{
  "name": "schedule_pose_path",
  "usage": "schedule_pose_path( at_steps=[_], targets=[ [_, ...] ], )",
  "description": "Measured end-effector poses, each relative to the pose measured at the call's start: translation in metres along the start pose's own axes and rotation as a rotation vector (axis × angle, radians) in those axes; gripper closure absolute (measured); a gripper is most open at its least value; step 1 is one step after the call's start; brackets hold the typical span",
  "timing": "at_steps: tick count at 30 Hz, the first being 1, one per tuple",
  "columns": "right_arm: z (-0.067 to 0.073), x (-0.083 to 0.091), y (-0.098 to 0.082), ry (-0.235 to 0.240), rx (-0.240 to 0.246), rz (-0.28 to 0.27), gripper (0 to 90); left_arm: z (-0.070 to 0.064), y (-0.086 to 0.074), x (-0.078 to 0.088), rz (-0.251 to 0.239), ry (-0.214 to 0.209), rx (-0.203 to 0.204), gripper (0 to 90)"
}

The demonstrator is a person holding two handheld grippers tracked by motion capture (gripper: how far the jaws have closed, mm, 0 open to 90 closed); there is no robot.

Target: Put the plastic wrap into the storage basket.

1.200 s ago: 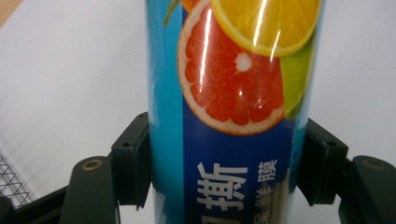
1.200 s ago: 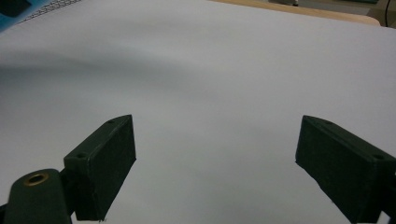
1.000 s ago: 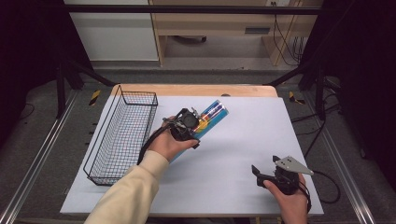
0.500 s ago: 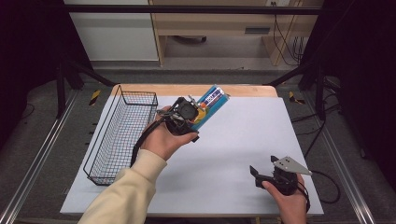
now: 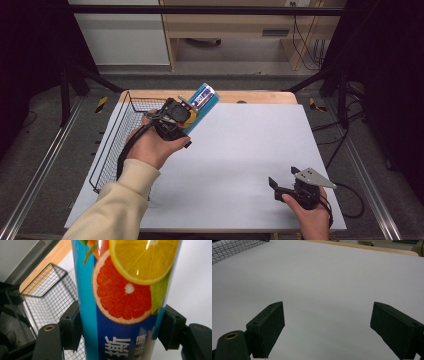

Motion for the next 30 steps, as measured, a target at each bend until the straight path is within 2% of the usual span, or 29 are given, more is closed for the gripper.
schedule_pose_path(
  at_steps=[8,14,30],
  targets=[
    [-0.001,0.0,0.0,-0.004,-0.007,-0.001,12.5,0.018,-0.012,-0.001,0.046,0.028,0.031,32.2],
    [0.0,0.0,0.001,-0.002,-0.008,-0.004,12.6,0.027,-0.026,-0.011,0.096,0.051,0.059,32.2],
    [0.0,0.0,0.0,0.001,-0.003,-0.002,12.6,0.049,-0.049,-0.028,0.166,0.084,0.116,32.2]
  ],
)
Point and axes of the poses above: each handheld gripper's, and its own axes: x roughly backward along the jaws, y roughly out of its top, z roughly to its left, the point moved 4 cm from there along -x, roughly forward along the jaws, and after that the axes turned 9 degrees about x, right-handed, at the moved point
